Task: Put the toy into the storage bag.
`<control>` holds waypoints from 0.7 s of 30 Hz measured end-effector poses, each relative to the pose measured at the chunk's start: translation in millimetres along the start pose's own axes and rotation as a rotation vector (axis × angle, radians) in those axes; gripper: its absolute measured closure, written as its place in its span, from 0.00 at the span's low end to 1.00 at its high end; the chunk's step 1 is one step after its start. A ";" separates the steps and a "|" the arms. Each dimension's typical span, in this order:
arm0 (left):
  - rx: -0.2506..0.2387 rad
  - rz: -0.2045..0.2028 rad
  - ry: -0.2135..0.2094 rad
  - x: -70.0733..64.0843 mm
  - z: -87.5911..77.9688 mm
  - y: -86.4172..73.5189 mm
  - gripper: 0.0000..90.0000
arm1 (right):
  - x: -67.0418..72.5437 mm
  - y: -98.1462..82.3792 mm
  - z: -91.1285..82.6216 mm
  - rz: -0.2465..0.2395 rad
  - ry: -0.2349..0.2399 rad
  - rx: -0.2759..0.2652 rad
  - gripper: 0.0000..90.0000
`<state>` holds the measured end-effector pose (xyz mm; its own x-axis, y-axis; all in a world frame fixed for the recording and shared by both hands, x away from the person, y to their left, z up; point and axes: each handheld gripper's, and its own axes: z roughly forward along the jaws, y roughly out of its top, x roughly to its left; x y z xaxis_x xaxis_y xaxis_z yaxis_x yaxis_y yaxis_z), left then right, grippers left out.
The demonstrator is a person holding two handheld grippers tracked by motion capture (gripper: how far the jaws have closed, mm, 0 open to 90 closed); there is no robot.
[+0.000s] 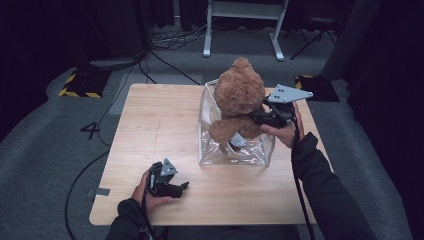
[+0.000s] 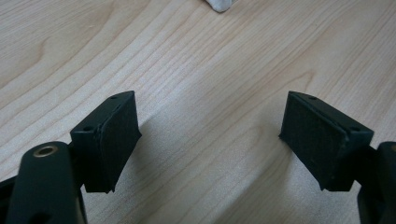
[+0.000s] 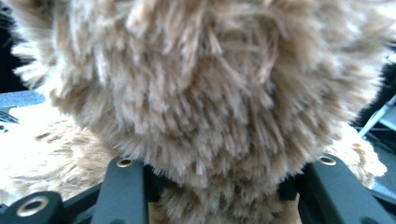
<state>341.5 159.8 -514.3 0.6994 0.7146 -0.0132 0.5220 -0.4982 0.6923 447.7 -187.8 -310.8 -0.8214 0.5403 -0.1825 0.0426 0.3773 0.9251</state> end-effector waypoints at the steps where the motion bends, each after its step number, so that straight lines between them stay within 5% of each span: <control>1: 0.000 0.000 -0.001 0.0 0.0 0.0 0.22 | -1.9 -1.9 0.2 0.008 0.001 0.002 0.57; 21: 0.000 0.000 0.000 0.0 0.0 0.0 0.22 | -14.4 -18.5 15.0 0.041 0.010 0.129 0.51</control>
<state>341.5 159.8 -514.3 0.6993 0.7147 -0.0135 0.5223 -0.4981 0.6922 467.3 -191.2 -330.2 -0.8231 0.5501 -0.1414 0.1484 0.4486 0.8813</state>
